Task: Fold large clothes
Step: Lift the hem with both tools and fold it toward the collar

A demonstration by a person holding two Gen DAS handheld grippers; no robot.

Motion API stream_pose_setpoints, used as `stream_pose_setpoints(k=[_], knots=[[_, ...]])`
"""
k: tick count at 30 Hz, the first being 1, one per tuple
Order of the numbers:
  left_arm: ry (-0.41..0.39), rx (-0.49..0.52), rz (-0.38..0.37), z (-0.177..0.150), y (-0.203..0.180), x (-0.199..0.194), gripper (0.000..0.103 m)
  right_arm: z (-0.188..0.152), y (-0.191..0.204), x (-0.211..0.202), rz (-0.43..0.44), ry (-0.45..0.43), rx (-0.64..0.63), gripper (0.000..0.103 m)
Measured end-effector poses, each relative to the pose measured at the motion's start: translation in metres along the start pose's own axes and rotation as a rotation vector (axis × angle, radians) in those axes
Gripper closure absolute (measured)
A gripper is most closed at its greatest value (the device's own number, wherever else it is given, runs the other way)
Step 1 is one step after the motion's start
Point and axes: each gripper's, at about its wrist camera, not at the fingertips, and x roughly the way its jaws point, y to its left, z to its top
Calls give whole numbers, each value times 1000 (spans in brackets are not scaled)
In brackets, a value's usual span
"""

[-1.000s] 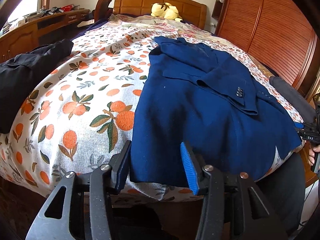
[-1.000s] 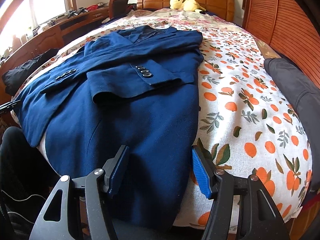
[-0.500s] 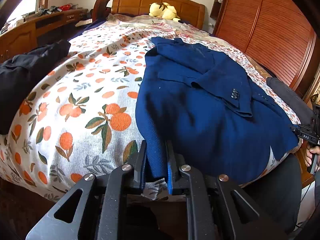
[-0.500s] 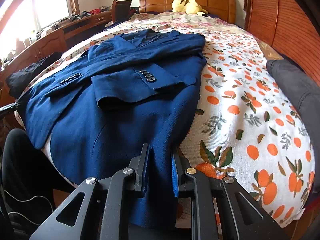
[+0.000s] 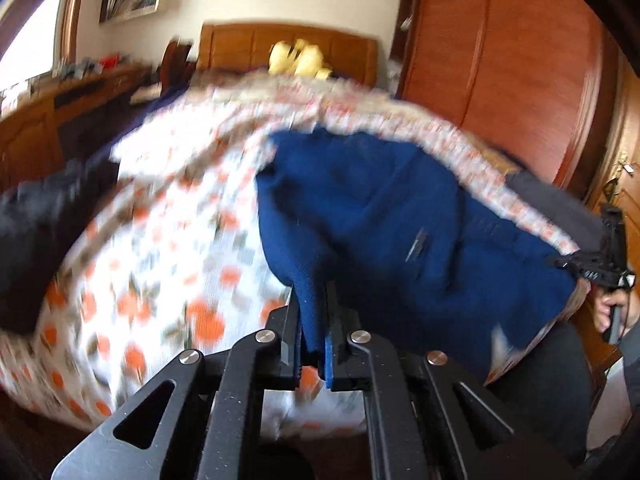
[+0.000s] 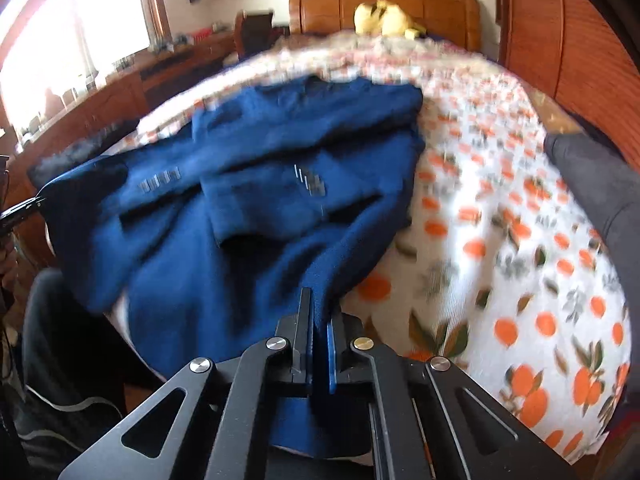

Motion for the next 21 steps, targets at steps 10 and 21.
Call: stream_pose_setpoints(k=[10, 21], knots=[[-245, 88, -39, 119, -55, -65, 96, 74, 27, -86, 66, -241, -32, 99], [-415, 158, -55, 165, -87, -168, 96, 78, 45, -228, 4, -485, -125, 99]])
